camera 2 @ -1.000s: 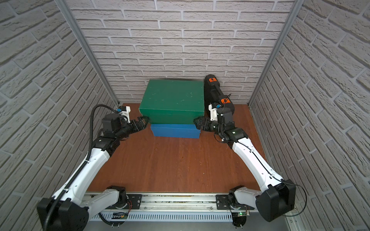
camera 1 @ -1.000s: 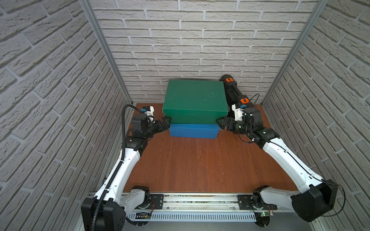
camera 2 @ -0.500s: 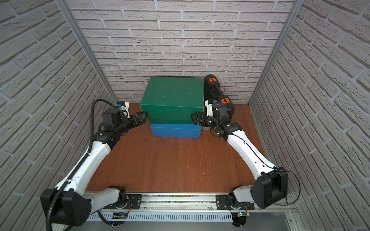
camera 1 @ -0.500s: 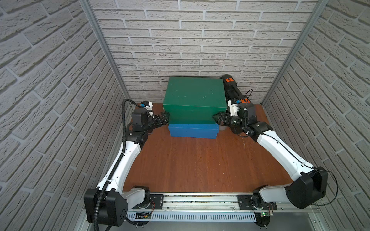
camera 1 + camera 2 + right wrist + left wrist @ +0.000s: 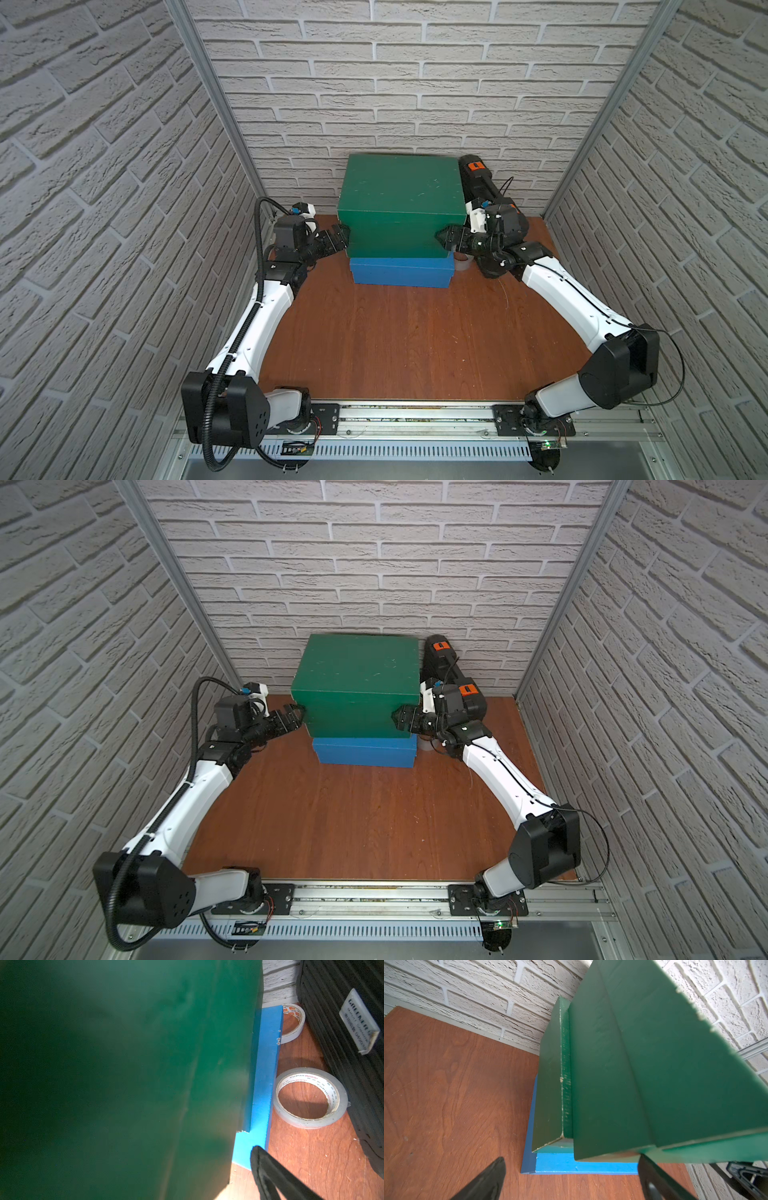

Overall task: Stack the shoeboxes
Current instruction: Move the shoebox to the shoebox.

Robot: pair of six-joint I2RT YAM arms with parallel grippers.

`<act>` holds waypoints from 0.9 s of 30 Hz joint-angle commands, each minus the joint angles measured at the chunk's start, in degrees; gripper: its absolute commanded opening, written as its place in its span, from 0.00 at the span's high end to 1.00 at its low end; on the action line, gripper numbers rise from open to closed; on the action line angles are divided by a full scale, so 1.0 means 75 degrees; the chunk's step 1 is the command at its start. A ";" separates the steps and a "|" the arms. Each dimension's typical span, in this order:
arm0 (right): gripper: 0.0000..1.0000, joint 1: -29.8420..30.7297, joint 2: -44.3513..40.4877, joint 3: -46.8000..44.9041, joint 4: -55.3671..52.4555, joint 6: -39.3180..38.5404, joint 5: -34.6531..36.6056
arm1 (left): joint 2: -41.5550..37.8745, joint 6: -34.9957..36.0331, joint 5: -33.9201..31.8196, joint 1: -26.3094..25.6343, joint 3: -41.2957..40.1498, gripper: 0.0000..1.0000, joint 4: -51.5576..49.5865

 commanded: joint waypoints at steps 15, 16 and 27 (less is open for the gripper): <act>0.01 0.0043 0.0514 0.0640 -0.0002 -0.0028 0.0027 | 0.0366 0.0044 0.0205 0.0127 0.0427 0.02 0.0485; 0.01 0.0043 0.0496 0.0627 0.0001 -0.0027 0.0035 | 0.0379 0.0044 0.0220 0.0133 0.0434 0.02 0.0477; 0.01 0.0043 0.0695 0.0803 -0.0258 -0.0037 0.0430 | 0.0407 0.0053 0.0322 0.0167 0.0403 0.02 0.0544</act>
